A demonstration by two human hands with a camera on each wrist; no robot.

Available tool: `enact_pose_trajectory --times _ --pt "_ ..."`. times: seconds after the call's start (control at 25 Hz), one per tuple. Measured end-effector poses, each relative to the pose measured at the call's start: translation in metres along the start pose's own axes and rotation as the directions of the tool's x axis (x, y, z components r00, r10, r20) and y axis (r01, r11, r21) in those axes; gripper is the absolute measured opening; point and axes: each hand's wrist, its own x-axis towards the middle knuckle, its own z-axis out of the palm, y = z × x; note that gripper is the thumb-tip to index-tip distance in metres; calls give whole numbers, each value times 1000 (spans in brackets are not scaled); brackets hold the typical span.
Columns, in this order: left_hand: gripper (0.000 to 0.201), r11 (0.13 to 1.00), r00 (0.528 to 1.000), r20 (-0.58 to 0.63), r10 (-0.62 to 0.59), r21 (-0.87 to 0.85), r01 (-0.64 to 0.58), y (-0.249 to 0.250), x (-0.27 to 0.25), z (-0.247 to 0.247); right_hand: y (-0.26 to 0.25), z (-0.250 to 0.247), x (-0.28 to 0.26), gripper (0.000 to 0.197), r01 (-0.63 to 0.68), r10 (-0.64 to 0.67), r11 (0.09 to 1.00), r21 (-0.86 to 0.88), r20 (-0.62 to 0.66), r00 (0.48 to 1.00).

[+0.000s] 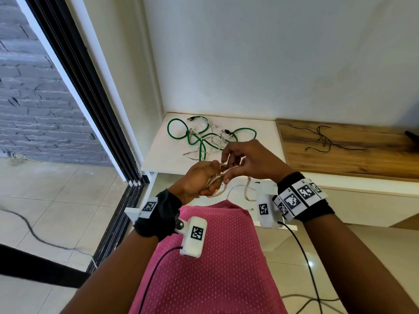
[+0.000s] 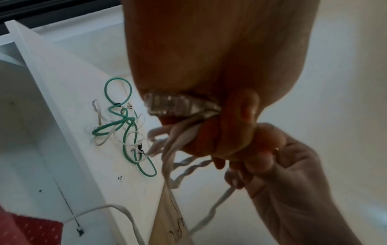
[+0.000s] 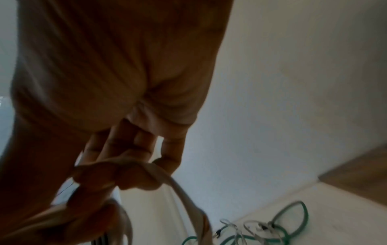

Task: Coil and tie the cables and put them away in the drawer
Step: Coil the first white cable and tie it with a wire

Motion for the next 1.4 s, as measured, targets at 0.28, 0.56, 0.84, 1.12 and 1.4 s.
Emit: enact_pose_trajectory --times 0.28,0.56,0.84,1.12,1.4 --pt "36 999 995 96 -21 33 17 -6 -6 -6 40 -9 -11 8 -137 186 961 241 -194 963" --pt "25 880 994 40 101 -470 -70 -4 2 -11 49 13 1 45 -262 131 868 -422 -315 940" --pt "38 624 968 -142 209 -742 -244 5 11 -35 72 45 -22 21 -185 208 861 -473 -5 978" --pt "33 794 887 -448 112 -496 -351 1 25 -28 27 75 -24 42 108 -22 561 -821 116 993" --pt "39 969 964 -171 201 180 -170 -14 20 -7 -7 44 -2 19 245 -319 808 -536 -47 947"
